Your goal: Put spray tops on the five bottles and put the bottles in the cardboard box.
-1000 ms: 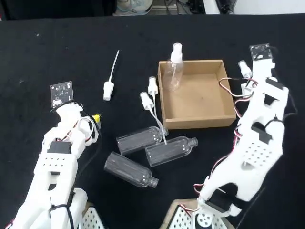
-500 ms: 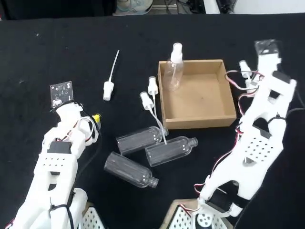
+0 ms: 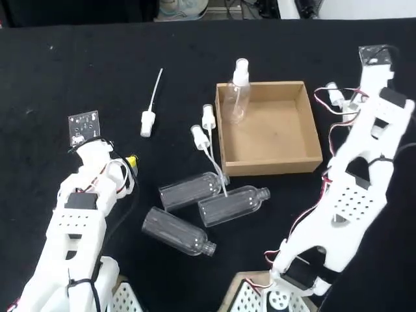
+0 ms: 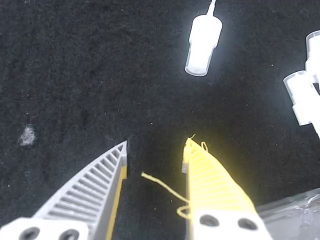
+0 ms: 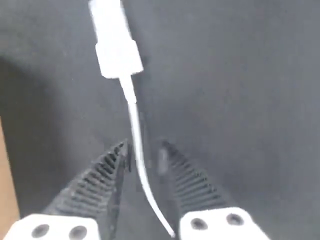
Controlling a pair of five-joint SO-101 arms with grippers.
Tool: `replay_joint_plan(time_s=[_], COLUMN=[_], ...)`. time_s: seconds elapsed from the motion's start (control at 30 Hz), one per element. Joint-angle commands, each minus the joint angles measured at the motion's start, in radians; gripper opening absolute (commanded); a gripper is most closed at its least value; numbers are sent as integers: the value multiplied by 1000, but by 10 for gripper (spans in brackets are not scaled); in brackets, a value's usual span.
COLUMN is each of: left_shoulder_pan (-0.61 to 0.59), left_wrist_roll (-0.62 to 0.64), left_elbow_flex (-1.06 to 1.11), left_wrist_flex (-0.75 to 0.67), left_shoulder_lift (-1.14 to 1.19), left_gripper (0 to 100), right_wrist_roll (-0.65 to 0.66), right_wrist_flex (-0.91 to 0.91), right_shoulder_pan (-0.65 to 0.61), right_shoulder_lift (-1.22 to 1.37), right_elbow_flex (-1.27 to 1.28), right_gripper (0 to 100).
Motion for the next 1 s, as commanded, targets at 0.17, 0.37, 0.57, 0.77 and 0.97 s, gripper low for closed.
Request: replay_joint_plan(time_s=[0.17, 0.37, 0.57, 0.77, 0.97], left_shoulder_pan=[-2, -2, 1, 1, 1], left_wrist_roll=[6, 6, 6, 6, 6], left_elbow_flex=[-10, -10, -12, -15, -10], left_wrist_flex=[-18, -18, -18, -18, -18], left_shoulder_lift=[-20, -20, -20, -20, -20], left_gripper=[181, 181, 181, 181, 181], right_wrist_roll=[-6, -8, -86, -127, -118], right_wrist_flex=[-144, -158, -81, 138, 196], right_shoulder_pan=[-91, -63, 26, 61, 66], right_shoulder_lift=[128, 237, 263, 269, 271], right_elbow_flex=[-145, -283, -400, -568, -619], right_gripper=[165, 11, 10, 10, 11])
